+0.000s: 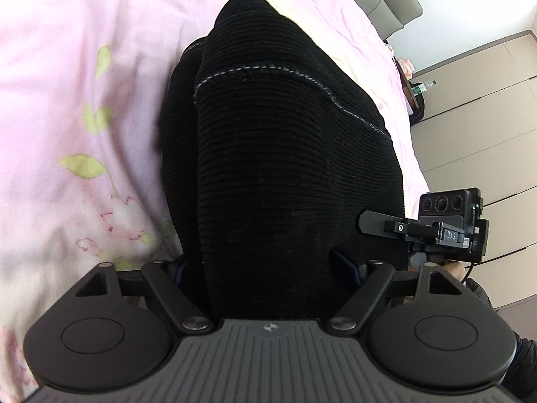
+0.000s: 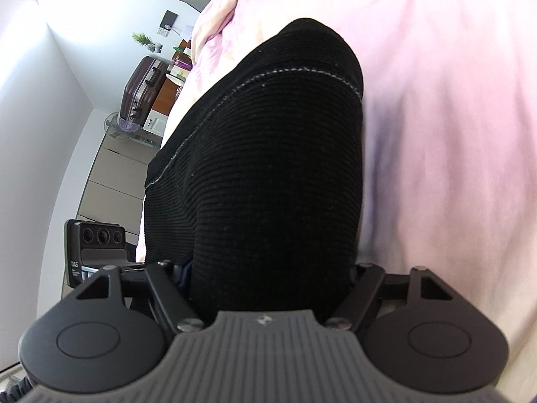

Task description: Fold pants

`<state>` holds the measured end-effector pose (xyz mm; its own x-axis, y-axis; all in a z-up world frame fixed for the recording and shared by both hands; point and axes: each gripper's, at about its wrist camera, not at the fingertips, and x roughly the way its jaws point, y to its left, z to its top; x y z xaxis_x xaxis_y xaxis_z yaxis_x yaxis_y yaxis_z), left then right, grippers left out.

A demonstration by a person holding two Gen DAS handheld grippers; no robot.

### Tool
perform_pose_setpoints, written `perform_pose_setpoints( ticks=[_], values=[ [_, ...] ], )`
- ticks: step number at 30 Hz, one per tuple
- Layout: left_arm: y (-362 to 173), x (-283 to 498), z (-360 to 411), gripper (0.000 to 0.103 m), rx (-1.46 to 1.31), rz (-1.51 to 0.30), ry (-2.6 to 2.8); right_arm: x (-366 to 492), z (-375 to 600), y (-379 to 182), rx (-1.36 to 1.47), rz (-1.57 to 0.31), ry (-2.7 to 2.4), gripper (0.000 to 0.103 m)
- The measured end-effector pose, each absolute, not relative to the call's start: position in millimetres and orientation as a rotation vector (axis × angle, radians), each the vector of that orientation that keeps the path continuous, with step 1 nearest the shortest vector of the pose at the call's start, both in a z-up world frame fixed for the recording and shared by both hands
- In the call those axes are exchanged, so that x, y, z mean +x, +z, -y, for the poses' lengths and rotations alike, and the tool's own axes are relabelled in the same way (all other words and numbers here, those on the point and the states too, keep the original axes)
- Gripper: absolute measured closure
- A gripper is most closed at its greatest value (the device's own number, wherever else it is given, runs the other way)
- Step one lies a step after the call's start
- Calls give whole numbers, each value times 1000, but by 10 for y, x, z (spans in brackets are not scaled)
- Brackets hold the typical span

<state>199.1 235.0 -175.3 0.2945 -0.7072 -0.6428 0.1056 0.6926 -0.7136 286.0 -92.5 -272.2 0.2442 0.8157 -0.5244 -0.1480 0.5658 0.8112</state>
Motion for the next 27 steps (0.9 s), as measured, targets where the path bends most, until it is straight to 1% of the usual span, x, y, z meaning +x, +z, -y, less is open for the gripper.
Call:
perform_pose_setpoints(
  ticks=[4, 13, 20, 27],
  values=[
    [-1669, 1980, -2189, 19, -615, -1135, -580, 2816, 948, -2632, 735, -1125, 745, 37],
    [-1378, 1898, -1948, 19, -582, -1116, -601, 2619, 1129, -2263, 725, -1102, 766, 39],
    [-989, 1851, -1649, 19, -545, -1075, -631, 2447, 1318, -1790, 726, -1057, 768, 39],
    [-437, 1819, -1090, 19, -524, -1022, -651, 2270, 1793, -1159, 768, -1041, 711, 39]
  ],
)
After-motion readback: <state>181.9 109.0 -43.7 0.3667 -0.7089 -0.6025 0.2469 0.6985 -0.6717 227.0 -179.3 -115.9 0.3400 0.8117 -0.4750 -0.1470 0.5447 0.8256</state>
